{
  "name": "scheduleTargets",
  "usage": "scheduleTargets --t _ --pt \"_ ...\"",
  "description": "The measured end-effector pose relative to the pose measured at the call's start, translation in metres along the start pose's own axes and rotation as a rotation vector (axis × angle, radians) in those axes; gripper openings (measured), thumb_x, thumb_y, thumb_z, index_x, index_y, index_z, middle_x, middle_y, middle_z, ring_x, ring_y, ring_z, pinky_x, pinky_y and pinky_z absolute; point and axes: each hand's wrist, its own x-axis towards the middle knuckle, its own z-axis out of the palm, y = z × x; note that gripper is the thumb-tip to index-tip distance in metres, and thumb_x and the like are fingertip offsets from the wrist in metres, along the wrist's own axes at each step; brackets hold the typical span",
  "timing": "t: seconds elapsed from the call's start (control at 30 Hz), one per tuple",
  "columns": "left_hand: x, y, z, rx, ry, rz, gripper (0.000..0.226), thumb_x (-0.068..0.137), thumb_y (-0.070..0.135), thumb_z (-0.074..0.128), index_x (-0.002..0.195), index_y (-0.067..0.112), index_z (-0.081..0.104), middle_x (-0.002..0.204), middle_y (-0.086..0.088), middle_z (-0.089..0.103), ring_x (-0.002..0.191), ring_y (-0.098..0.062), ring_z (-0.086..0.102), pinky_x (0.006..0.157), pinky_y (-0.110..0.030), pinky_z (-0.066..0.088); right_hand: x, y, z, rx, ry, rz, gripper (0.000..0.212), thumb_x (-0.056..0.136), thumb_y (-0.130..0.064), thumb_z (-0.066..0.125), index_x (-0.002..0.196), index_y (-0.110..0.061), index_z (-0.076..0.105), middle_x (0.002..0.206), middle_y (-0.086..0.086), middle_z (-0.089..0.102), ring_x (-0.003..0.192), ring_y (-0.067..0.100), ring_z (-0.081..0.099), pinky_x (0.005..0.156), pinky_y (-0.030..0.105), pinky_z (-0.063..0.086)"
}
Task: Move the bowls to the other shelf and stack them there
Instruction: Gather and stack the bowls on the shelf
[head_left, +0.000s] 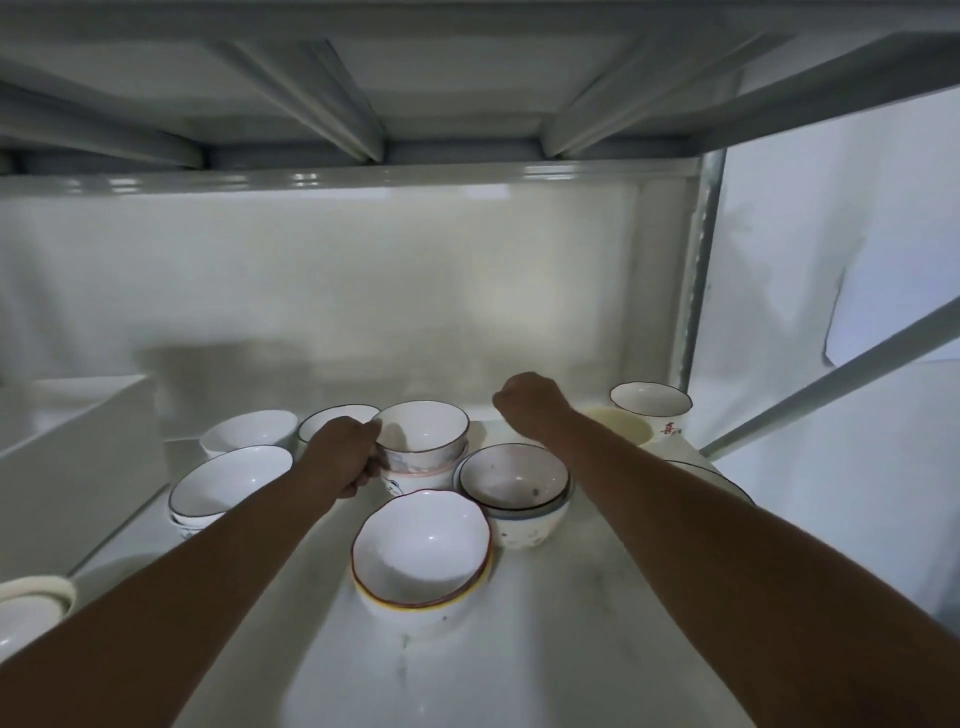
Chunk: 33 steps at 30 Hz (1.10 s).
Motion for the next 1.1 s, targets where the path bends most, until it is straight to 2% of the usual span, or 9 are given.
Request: scheduleTargets --t 0.1,0.27,0.33,0.4,0.5,0.63,0.77,0.93,1.1 --pt "-0.001 0.004 -0.005 0.021 0.041 0.068 0.036 0.100 0.025 0.045 0.069 0.007 0.050 0.054 -0.012 0.051 0.038 -0.019 0.037 0.041 -0.015 0.026 0.005 0.027 -0.039 -0.093 0.006 0.059 0.025 0.095 -0.015 0.048 0.105 -0.001 0.067 0.108 0.016 0.064 0.109 0.035 0.062 0.077 0.029 0.045" --pt "0.001 0.003 -0.006 0.100 0.142 0.155 0.009 0.094 0.021 0.057 0.099 0.013 0.058 0.061 -0.012 0.057 0.035 -0.018 0.047 0.033 -0.016 0.036 0.000 0.082 -0.094 -0.125 0.085 0.237 0.012 0.087 -0.012 0.057 0.078 -0.003 0.059 0.070 0.009 0.057 0.060 0.024 0.054 0.048 0.022 0.038" --pt "-0.001 0.001 -0.006 0.183 0.199 0.267 0.015 0.092 0.019 0.060 0.105 0.011 0.060 0.068 -0.012 0.061 0.057 -0.027 0.063 0.062 -0.030 0.055 0.000 0.105 -0.105 -0.019 0.094 0.355 0.012 0.089 -0.011 0.055 0.080 -0.003 0.058 0.064 0.009 0.055 0.050 0.022 0.052 0.039 0.021 0.043" --pt "-0.004 0.003 -0.007 0.244 0.225 0.314 0.018 0.091 0.019 0.061 0.107 0.013 0.060 0.074 -0.012 0.063 0.081 -0.040 0.066 0.083 -0.047 0.053 -0.002 0.126 -0.109 0.089 0.101 0.441 0.010 0.092 -0.011 0.053 0.088 -0.002 0.056 0.068 0.011 0.056 0.045 0.021 0.055 0.033 0.017 0.042" --pt "-0.010 0.006 -0.006 0.175 0.227 0.233 0.020 0.091 0.017 0.060 0.109 0.009 0.057 0.089 -0.021 0.064 0.081 -0.045 0.067 0.074 -0.049 0.056 0.006 0.147 -0.109 0.141 0.074 0.526 0.010 0.092 -0.012 0.052 0.088 -0.003 0.056 0.070 0.011 0.061 0.026 0.014 0.050 0.035 0.013 0.039" --pt "-0.009 0.002 0.001 -0.065 0.079 0.014 0.030 0.097 0.017 0.053 0.120 -0.002 0.052 0.089 -0.017 0.056 0.069 -0.033 0.057 0.060 -0.034 0.053 0.026 0.166 -0.102 0.340 -0.040 0.668 0.025 0.095 -0.020 0.048 0.107 0.001 0.056 0.098 0.018 0.070 0.042 0.022 0.049 0.035 0.018 0.036" --pt "-0.015 0.001 0.006 -0.246 -0.006 -0.065 0.017 0.100 0.016 0.046 0.096 0.002 0.054 0.082 -0.018 0.055 0.066 -0.030 0.053 0.071 -0.034 0.046 0.033 0.184 -0.096 0.532 -0.056 0.722 0.019 0.099 -0.011 0.040 0.085 -0.003 0.050 0.077 0.011 0.060 0.053 0.022 0.051 0.033 0.018 0.044" --pt "-0.017 0.001 0.008 -0.276 -0.023 -0.108 0.024 0.099 0.025 0.048 0.090 0.004 0.055 0.084 -0.016 0.056 0.078 -0.031 0.054 0.070 -0.033 0.046 0.040 0.191 -0.088 0.748 0.081 0.643 0.024 0.095 0.002 0.033 0.114 -0.005 0.047 0.078 0.016 0.058 0.054 0.023 0.058 0.029 0.019 0.043" --pt "-0.017 0.002 0.009 -0.271 -0.022 -0.121 0.031 0.099 0.032 0.047 0.081 0.008 0.054 0.080 -0.013 0.058 0.076 -0.029 0.055 0.082 -0.040 0.049 0.037 0.158 -0.116 0.738 0.107 0.449 0.019 0.095 -0.002 0.039 0.110 0.003 0.050 0.072 0.019 0.059 0.036 0.017 0.055 0.031 0.016 0.039"
